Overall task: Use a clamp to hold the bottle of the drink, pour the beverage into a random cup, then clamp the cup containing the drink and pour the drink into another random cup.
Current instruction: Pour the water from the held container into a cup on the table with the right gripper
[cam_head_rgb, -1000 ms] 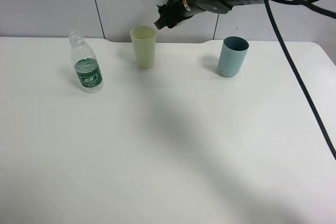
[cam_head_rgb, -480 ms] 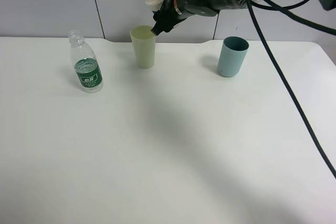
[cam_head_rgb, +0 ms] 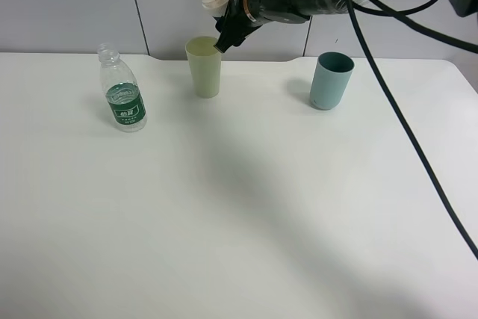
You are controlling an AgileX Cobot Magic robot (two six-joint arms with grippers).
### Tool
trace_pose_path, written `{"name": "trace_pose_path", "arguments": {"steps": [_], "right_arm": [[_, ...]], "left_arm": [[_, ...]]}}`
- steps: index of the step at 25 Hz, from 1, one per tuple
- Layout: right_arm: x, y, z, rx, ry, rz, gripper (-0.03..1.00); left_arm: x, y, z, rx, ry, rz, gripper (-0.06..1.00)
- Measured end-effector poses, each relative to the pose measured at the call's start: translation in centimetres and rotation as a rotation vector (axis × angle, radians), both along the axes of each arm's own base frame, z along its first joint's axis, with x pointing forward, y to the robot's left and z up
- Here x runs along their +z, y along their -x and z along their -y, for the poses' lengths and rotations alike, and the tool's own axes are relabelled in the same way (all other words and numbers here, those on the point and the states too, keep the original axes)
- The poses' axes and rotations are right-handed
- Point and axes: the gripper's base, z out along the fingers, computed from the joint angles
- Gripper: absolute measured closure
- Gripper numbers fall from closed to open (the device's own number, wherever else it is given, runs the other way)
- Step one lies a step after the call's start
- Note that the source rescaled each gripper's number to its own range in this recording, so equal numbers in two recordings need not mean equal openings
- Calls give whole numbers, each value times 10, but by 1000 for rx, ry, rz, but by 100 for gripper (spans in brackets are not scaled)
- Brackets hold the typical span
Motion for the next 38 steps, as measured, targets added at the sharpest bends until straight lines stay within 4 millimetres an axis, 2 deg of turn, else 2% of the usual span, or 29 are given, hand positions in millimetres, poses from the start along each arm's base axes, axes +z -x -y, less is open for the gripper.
{"name": "trace_pose_path", "arguments": {"steps": [38], "right_arm": [[8,0,-5,175,412,237,95]], "left_arm": [[0,0,0,0,0,0,-6]]}}
